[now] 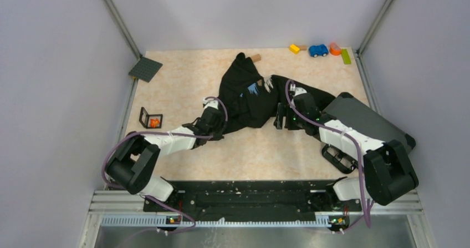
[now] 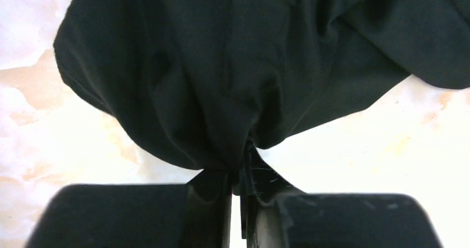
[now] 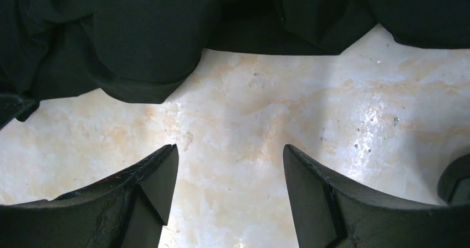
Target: Pin the brooch onto the clothing
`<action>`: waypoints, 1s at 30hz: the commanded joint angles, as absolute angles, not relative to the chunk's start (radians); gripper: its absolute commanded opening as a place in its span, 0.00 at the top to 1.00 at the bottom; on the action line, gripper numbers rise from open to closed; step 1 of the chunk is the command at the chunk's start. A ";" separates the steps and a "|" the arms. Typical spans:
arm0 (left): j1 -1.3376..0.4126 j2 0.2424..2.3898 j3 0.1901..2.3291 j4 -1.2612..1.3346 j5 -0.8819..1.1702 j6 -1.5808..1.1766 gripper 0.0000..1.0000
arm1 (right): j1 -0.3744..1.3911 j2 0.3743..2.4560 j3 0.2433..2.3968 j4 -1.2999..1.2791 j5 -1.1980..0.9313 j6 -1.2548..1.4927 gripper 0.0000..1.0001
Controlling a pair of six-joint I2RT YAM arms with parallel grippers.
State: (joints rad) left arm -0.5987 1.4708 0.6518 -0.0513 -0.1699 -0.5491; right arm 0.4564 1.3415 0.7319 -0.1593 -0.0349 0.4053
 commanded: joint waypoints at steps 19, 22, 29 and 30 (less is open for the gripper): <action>-0.556 1.045 0.960 -0.542 -0.213 -0.468 1.00 | 0.471 1.381 0.736 -0.069 0.052 0.395 0.30; -0.516 1.051 1.099 -0.618 -0.145 -0.405 1.00 | 0.471 1.396 0.765 -0.084 0.129 0.378 0.30; -0.394 1.129 1.353 -0.733 -0.053 -0.249 1.00 | 0.464 1.513 0.875 -0.108 0.254 0.354 0.26; -0.381 1.130 1.342 -0.719 -0.058 -0.236 1.00 | 0.464 1.540 0.887 -0.106 0.246 0.349 0.26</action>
